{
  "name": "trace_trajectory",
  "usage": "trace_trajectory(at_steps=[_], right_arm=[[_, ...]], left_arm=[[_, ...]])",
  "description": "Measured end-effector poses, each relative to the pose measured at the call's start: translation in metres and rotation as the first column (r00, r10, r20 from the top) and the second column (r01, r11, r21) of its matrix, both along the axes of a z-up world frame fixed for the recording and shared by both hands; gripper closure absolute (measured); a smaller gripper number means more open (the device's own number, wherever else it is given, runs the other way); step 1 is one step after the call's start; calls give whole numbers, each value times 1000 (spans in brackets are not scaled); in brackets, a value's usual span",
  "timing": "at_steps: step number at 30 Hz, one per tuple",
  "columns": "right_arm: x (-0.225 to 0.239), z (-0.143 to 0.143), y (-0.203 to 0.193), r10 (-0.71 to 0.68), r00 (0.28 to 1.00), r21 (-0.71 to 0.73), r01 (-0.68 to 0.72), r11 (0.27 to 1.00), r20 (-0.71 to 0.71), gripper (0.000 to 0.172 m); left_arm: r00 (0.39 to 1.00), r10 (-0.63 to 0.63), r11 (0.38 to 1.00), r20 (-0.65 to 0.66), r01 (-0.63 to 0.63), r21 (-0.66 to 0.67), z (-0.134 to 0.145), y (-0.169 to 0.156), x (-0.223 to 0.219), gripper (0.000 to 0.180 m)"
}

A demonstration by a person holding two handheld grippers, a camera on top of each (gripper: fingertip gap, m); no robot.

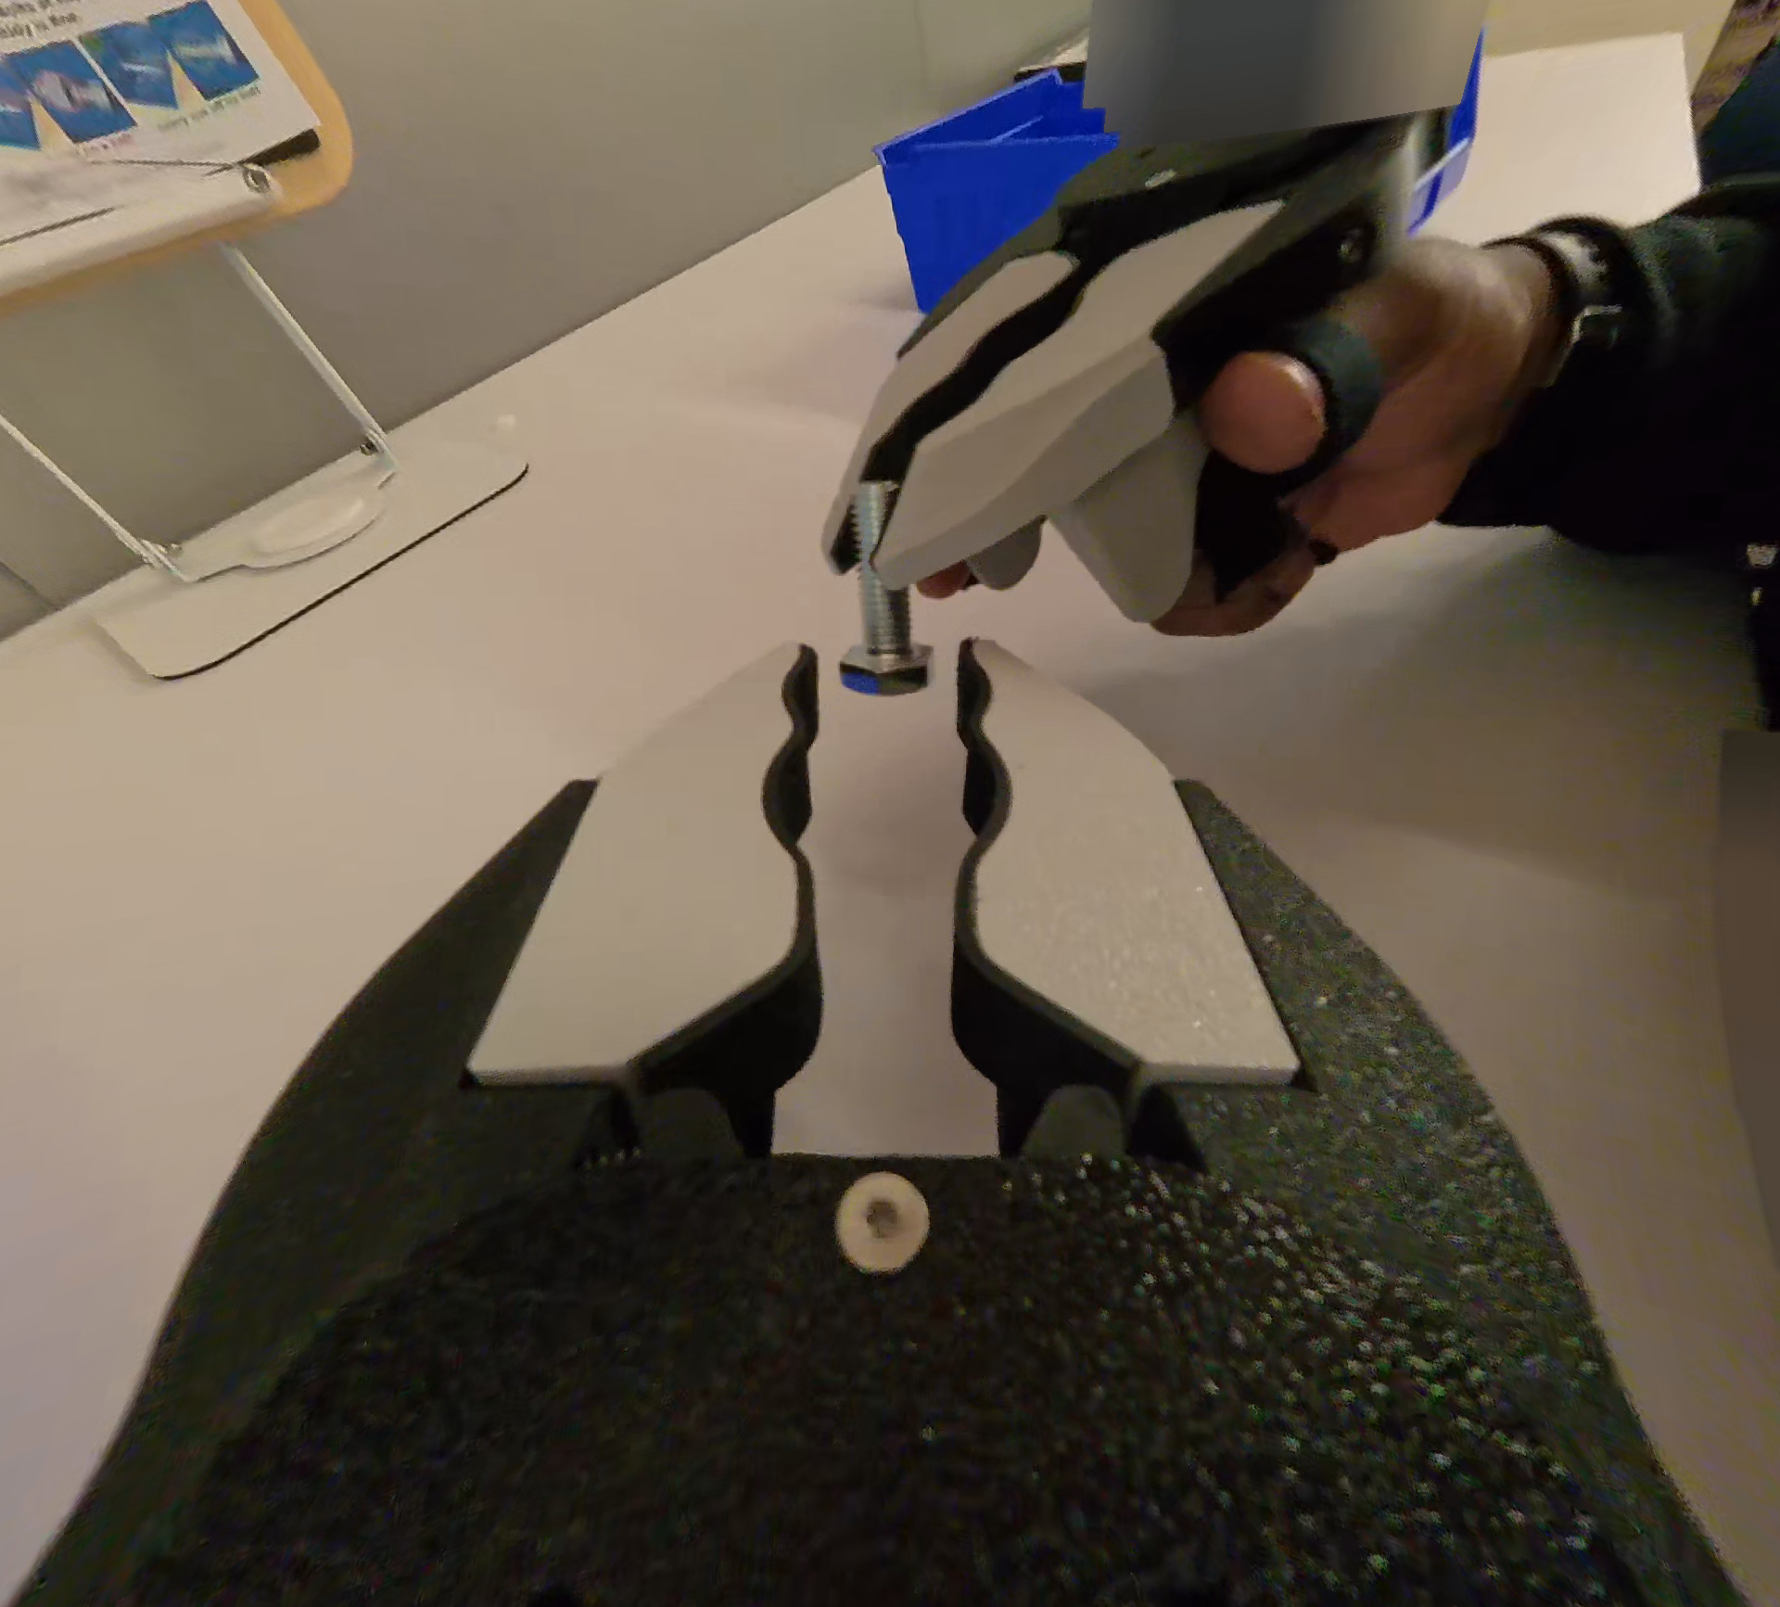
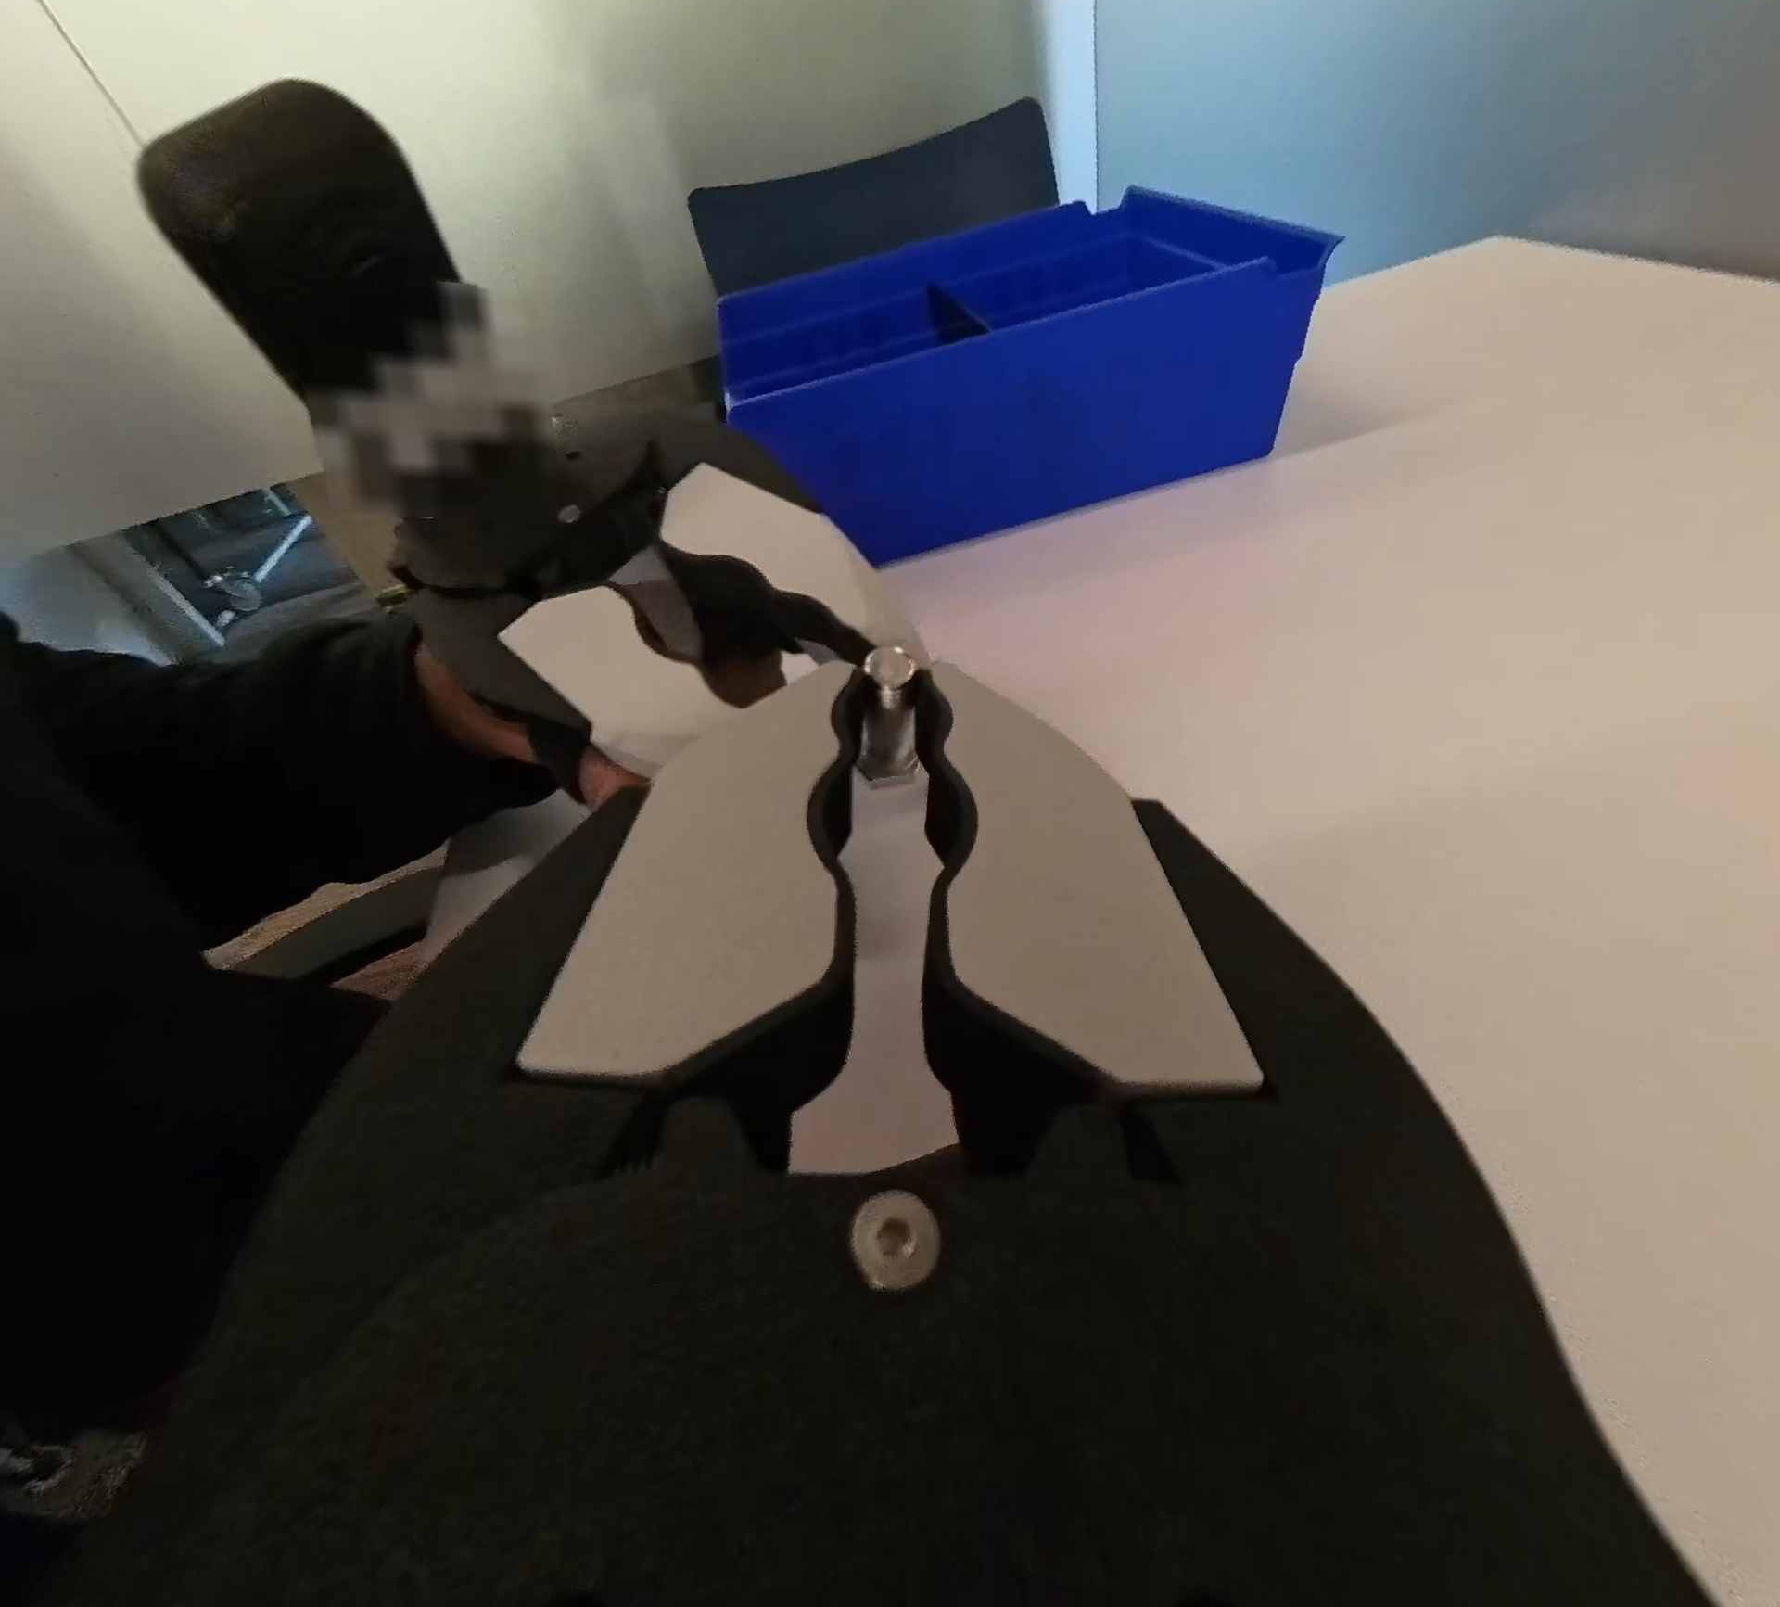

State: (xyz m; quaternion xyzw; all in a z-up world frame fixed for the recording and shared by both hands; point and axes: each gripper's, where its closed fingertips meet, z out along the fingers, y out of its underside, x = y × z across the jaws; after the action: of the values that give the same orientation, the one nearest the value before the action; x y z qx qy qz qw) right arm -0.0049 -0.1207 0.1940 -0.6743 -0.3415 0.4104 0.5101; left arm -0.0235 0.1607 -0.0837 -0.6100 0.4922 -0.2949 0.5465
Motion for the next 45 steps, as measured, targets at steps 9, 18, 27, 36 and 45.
trace_trajectory(at_steps=[9,18,27,36,45], right_arm=[[-16,-8,-13,109,993,5,-109,994,46,163],[-20,-10,-15,133,989,23,-135,991,62,163],[-27,-13,-17,155,985,29,-158,987,79,163],[-26,-34,2,135,958,69,-157,985,253,148],[-50,-89,29,230,804,-24,-260,965,549,142]], left_arm=[[994,-19,1000,-106,19,-3,-18,-6,-5,154],[992,-43,998,-117,38,-43,-24,-10,-12,160],[995,-27,998,-97,22,-52,-25,-12,-19,163],[945,278,960,-173,-277,29,-34,22,-64,163],[865,433,898,-254,-440,32,-45,35,-98,163]])
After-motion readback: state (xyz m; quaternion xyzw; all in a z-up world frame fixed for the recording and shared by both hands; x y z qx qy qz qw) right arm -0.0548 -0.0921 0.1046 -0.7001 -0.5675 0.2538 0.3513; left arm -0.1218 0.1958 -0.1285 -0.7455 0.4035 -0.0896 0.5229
